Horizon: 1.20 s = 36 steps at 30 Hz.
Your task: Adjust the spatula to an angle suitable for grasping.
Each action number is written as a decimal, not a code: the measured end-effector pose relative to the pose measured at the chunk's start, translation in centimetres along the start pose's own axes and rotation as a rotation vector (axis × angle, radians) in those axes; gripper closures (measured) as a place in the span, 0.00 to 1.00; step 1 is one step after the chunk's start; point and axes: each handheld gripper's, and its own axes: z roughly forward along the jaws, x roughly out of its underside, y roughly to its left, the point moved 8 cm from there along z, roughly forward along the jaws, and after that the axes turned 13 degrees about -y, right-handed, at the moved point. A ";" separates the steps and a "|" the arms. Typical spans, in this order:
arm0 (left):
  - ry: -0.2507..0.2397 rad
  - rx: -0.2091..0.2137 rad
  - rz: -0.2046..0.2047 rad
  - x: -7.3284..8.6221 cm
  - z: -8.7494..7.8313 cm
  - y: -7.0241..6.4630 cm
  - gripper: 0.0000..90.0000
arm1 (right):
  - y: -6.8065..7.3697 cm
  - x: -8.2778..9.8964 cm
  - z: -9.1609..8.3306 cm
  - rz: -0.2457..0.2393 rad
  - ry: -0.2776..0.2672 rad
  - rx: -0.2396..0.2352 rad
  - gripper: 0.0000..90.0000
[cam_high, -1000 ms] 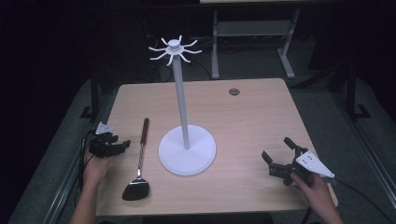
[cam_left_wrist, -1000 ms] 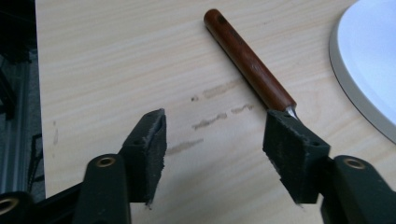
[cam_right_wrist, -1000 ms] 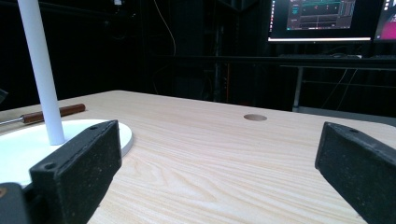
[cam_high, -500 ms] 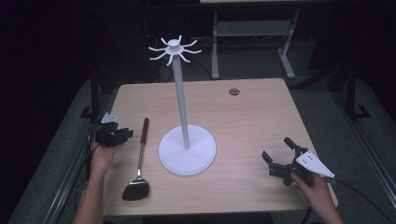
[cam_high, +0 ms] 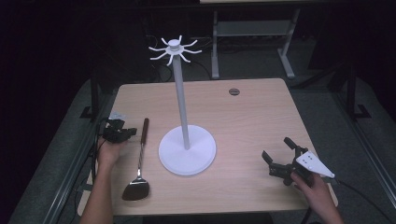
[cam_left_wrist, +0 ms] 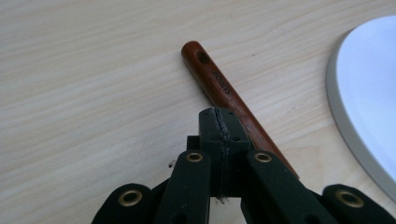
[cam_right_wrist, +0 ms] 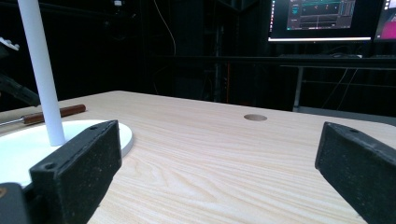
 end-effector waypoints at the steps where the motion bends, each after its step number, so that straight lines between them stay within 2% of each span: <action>1: 0.002 0.003 0.002 0.1 0.1 0.1 1.00 | 0.0 0.0 0.0 0.000 0.000 0.000 0.00; 6: 0.002 0.028 -0.030 0.4 0.7 -0.1 1.00 | 0.0 0.0 0.0 -0.004 0.001 -0.002 0.00; 9: 0.009 0.046 -0.030 0.5 1.1 -0.5 1.00 | 0.0 0.0 0.0 -0.003 0.001 -0.001 0.00; 12: 0.027 0.052 -0.018 0.8 1.5 -0.7 1.00 | 0.0 0.0 0.0 -0.003 0.001 -0.002 0.00; 17: 0.038 0.057 -0.024 1.0 1.8 -0.8 1.00 | 0.0 0.0 0.0 -0.004 0.001 -0.002 0.00; 25: 0.032 0.071 -0.036 0.9 1.9 -1.0 1.00 | 0.0 0.0 0.0 -0.003 0.001 -0.003 0.00; 36: 0.036 0.116 -0.021 0.7 2.5 -2.7 1.00 | 0.0 0.0 0.0 -0.003 0.001 -0.002 0.00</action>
